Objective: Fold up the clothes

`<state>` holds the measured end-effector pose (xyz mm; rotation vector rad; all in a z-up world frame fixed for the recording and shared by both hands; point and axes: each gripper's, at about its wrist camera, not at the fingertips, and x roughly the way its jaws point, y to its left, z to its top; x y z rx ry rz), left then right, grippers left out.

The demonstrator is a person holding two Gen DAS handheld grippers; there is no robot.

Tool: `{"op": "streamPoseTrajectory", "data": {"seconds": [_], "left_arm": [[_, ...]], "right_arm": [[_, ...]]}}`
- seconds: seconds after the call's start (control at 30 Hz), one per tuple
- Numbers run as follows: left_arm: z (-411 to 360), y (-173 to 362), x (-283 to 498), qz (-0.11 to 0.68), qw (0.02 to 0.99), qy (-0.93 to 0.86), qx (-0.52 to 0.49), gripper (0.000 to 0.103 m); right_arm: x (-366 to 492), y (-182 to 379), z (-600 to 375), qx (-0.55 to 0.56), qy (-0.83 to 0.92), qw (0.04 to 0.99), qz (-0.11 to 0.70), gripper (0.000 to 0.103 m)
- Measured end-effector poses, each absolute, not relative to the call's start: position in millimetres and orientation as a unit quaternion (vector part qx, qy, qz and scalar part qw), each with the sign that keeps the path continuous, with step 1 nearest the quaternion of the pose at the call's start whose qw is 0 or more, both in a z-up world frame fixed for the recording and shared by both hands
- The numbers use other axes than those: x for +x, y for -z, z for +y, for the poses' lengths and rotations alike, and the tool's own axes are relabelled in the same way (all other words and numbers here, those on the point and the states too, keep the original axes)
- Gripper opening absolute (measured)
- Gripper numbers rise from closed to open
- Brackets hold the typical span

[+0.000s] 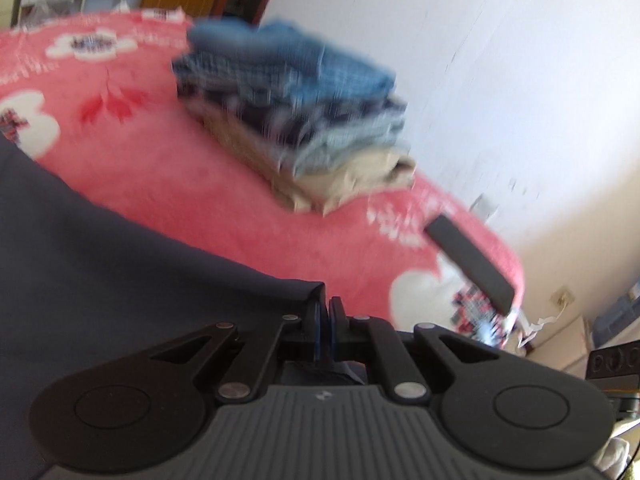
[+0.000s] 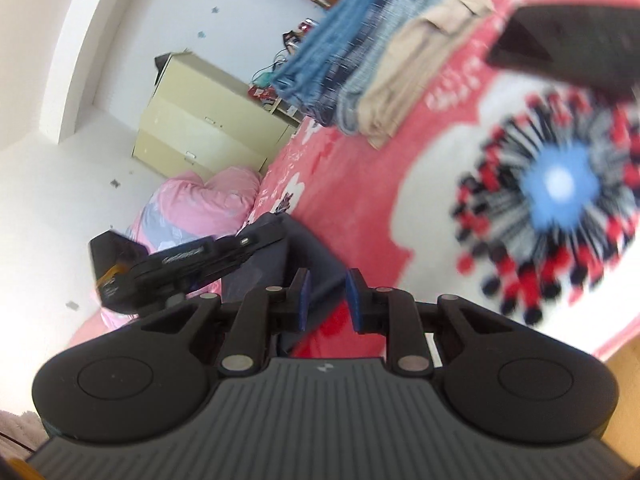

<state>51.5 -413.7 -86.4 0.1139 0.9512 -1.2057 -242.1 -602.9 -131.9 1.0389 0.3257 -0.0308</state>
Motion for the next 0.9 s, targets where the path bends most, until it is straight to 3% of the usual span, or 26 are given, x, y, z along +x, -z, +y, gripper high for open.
{"op": "streamPoseTrajectory", "data": {"seconds": [0.1,0.2,0.37,0.53,0.73,0.9], "left_arm": [[-414.7,99.5,54.6,0.471,0.693,0.546,0.031,0.03],[-392.0,86.3,49.1,0.466,0.68,0.566,-0.007,0.042],[-323.7,35.7,36.4,0.424,0.688,0.588,-0.045,0.046],[-229.4,0.8,24.4,0.405,0.748,0.525,-0.04,0.05],[-151.8,21.7,-6.6,0.401,0.801,0.445,-0.004,0.05],[-129.3,54.9,-13.8,0.431,0.796,0.423,-0.051,0.047]], "right_arm": [[-241.3,142.0,-602.9,0.499,0.018,0.852,0.157,0.02],[-238.4,142.1,-602.7,0.502,0.007,0.852,0.151,0.02],[-222.6,127.8,-601.7,0.494,-0.011,0.858,0.137,0.02],[-190.6,109.3,-596.5,0.448,-0.002,0.878,0.165,0.027],[-141.6,107.2,-593.2,0.404,0.019,0.882,0.243,0.033],[-120.0,104.3,-589.3,0.383,0.032,0.881,0.276,0.035]]}}
